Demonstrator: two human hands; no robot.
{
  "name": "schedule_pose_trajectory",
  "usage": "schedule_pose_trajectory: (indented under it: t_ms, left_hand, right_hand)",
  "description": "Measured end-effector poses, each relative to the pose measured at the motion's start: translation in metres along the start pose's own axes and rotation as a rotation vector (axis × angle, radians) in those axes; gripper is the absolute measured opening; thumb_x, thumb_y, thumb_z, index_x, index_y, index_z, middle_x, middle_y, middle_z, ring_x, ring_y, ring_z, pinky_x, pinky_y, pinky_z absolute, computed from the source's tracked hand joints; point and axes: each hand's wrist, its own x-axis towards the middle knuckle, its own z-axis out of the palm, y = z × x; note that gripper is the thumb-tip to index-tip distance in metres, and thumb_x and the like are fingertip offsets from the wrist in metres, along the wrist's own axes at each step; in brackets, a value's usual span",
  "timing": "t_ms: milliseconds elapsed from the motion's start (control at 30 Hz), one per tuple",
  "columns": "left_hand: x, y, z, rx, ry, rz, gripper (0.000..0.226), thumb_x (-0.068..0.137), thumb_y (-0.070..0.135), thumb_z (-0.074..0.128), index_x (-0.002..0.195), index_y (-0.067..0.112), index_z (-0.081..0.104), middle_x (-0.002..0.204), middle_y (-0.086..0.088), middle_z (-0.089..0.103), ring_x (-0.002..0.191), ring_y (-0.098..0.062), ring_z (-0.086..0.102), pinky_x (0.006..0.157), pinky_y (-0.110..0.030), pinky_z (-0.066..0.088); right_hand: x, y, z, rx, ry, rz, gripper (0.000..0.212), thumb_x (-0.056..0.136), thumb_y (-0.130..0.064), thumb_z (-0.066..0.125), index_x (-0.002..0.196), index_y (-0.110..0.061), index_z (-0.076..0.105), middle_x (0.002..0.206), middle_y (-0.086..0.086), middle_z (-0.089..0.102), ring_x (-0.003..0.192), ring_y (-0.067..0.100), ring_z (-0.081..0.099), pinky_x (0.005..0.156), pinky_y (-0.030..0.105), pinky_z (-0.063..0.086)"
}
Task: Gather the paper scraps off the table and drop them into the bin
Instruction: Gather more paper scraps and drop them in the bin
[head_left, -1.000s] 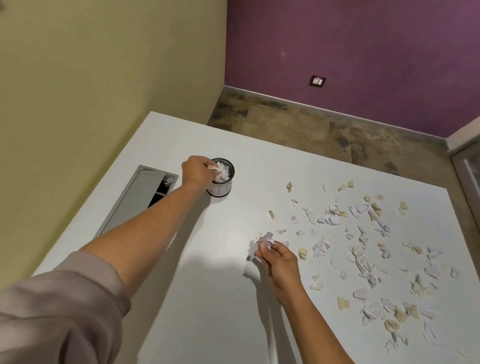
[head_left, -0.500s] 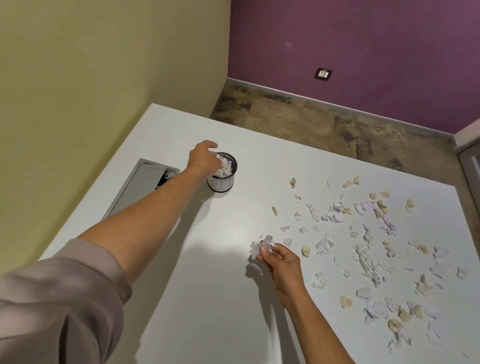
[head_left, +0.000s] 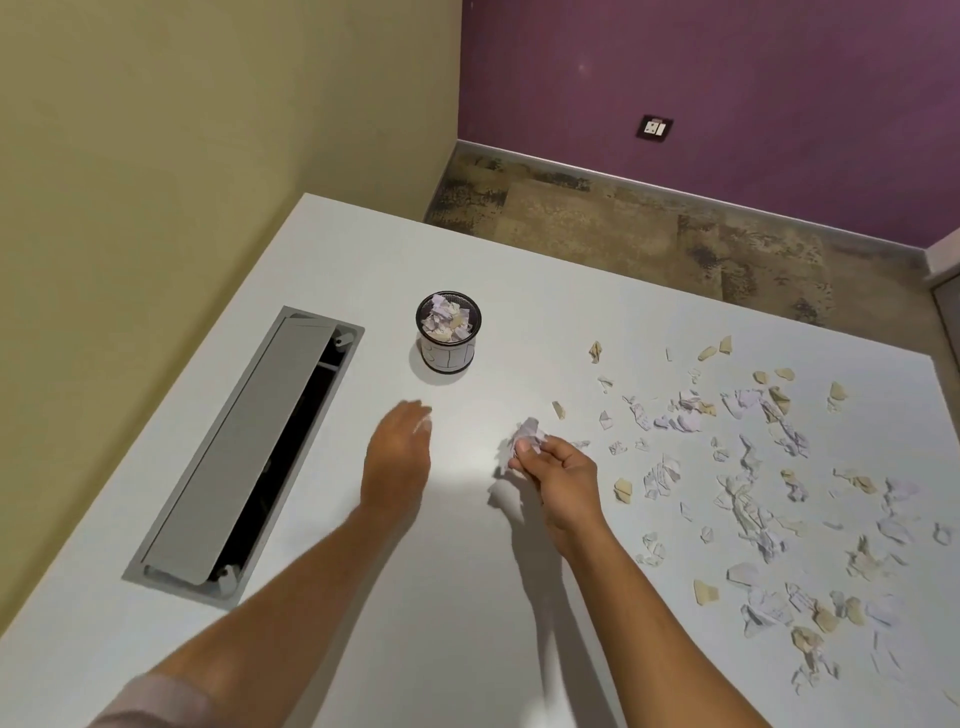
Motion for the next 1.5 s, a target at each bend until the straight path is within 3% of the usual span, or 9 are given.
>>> schedule_pose_trajectory:
  t_ms: [167,233,367,567,800,967,1233,1367,1500]
  left_hand:
    - [-0.044,-0.049,0.020,0.374,-0.269,0.153,0.053,0.103,0.041,0.036,0.149,0.016,0.036,0.160,-0.003,0.026,0.151,-0.022,0.012,0.123,-0.044,0.005]
    - [-0.054,-0.063,0.025,0.533,-0.307,0.232,0.060,0.103,0.050,0.022,0.155,0.020,0.022,0.163,0.001,0.012,0.152,-0.020,0.001,0.123,-0.047,0.002]
    - [-0.055,-0.067,0.028,0.613,-0.284,0.269,0.062,0.103,0.051,0.021,0.156,0.019,0.017,0.164,-0.001,0.013,0.152,-0.022,0.005,0.121,-0.051,0.012]
    - [-0.056,-0.066,0.030,0.635,-0.282,0.252,0.062,0.103,0.049,0.023,0.156,0.018,0.016,0.164,0.000,0.012,0.152,-0.020,0.004,0.121,-0.051,0.014]
    - [-0.056,-0.067,0.030,0.625,-0.280,0.249,0.061,0.103,0.049,0.026,0.155,0.018,0.017,0.164,0.000,0.012,0.152,-0.020,0.005,0.121,-0.050,0.013]
    - [-0.056,-0.067,0.031,0.628,-0.275,0.246,0.061,0.102,0.048,0.028,0.155,0.018,0.020,0.163,0.000,0.013,0.152,-0.020,0.006,0.121,-0.051,0.015]
    - [-0.057,-0.067,0.030,0.626,-0.289,0.242,0.062,0.102,0.049,0.028,0.155,0.018,0.019,0.164,-0.001,0.013,0.152,-0.021,0.005,0.120,-0.052,0.016]
    - [-0.056,-0.067,0.030,0.629,-0.292,0.239,0.062,0.102,0.050,0.028,0.155,0.019,0.019,0.164,-0.001,0.012,0.152,-0.021,0.005,0.120,-0.051,0.015]
    - [-0.057,-0.069,0.031,0.637,-0.285,0.244,0.063,0.101,0.049,0.030,0.155,0.019,0.019,0.164,0.000,0.011,0.152,-0.021,0.005,0.121,-0.050,0.013]
  right_hand:
    - [0.026,-0.025,0.026,-0.098,0.028,-0.105,0.013,0.085,-0.004,0.072,0.075,-0.011,0.067,0.063,0.002,0.071,0.058,0.008,0.067,0.058,0.017,0.053]
    - [0.041,-0.036,0.038,-0.187,0.019,-0.161,0.016,0.084,-0.006,0.073,0.071,-0.012,0.067,0.060,0.003,0.069,0.058,0.011,0.066,0.066,0.025,0.057]
    - [0.073,-0.055,0.059,-0.347,0.038,-0.243,0.014,0.082,-0.015,0.077,0.072,-0.017,0.067,0.058,-0.002,0.067,0.063,0.016,0.065,0.082,0.036,0.056]
    - [0.104,-0.075,0.095,-0.623,0.084,-0.398,0.023,0.080,-0.015,0.075,0.061,-0.023,0.065,0.059,-0.006,0.067,0.064,0.014,0.069,0.061,0.021,0.047]
    - [0.121,-0.080,0.121,-0.864,-0.069,-0.466,0.010,0.083,-0.009,0.068,0.087,-0.016,0.074,0.087,0.003,0.074,0.093,0.020,0.066,0.074,0.021,0.048]
    - [0.126,-0.088,0.117,-0.969,-0.117,-0.476,0.041,0.082,0.000,0.062,0.118,-0.019,0.068,0.121,0.001,0.066,0.117,0.024,0.057,0.100,0.034,0.047]
    - [0.128,-0.096,0.128,-1.092,-0.151,-0.512,0.028,0.080,0.003,0.049,0.074,-0.016,0.069,0.084,0.002,0.070,0.098,0.020,0.063,0.080,0.024,0.051]
    - [0.142,-0.093,0.143,-1.284,-0.280,-0.449,0.021,0.084,-0.001,0.050,0.086,-0.002,0.071,0.098,0.012,0.071,0.100,0.024,0.062,0.082,0.035,0.055]
    - [0.158,-0.090,0.158,-1.478,-0.364,-0.410,0.018,0.090,-0.010,0.051,0.099,-0.005,0.067,0.114,0.013,0.062,0.103,0.027,0.057,0.079,0.031,0.049]
